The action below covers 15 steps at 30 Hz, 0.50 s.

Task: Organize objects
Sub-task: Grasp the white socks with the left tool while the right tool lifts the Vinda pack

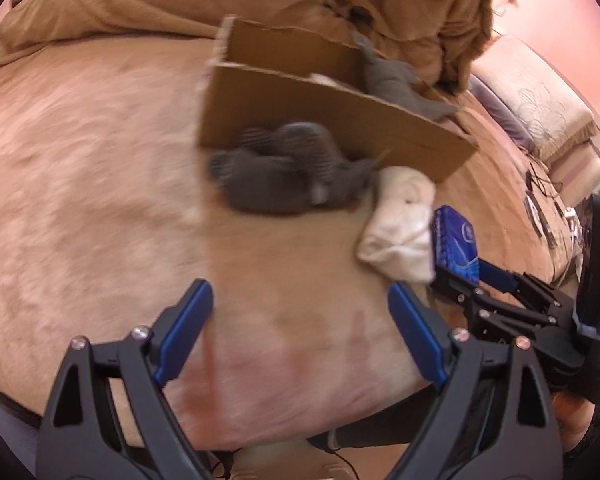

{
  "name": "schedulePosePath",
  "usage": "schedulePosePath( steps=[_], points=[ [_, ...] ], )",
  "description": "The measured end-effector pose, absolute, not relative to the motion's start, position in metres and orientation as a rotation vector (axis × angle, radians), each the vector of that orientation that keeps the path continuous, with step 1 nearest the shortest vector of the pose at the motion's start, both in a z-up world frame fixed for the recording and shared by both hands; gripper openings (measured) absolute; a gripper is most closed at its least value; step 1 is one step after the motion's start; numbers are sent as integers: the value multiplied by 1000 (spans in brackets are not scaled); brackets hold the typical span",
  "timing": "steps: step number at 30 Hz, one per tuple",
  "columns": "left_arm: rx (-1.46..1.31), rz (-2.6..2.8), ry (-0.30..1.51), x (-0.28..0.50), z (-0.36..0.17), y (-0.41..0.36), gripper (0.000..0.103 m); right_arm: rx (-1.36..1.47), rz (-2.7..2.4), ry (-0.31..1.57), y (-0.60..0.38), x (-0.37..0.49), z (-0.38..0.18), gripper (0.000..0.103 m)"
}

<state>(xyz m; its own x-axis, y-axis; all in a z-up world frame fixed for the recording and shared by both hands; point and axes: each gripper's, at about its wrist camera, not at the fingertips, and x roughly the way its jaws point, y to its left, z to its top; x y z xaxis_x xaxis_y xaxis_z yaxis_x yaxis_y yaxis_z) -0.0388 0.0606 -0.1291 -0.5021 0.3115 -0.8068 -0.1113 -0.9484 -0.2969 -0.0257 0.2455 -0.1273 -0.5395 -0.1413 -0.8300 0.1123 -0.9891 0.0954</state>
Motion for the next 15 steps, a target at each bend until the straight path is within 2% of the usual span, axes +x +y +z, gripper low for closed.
schedulePosePath(
  steps=[10, 12, 14, 15],
  points=[
    [-1385, 2415, -196, -66, -126, 121, 89, 1409, -2681, -145, 295, -36, -122, 63],
    [-1389, 2408, -139, -71, -129, 133, 80, 1406, -2684, -164, 303, -37, -122, 63],
    [-1398, 2408, -86, -72, -133, 141, 63, 1400, -2690, -184, 310, -36, -120, 63],
    [-1403, 2413, -66, -73, -134, 143, 58, 1399, -2693, -187, 311, -36, -120, 63]
  ],
)
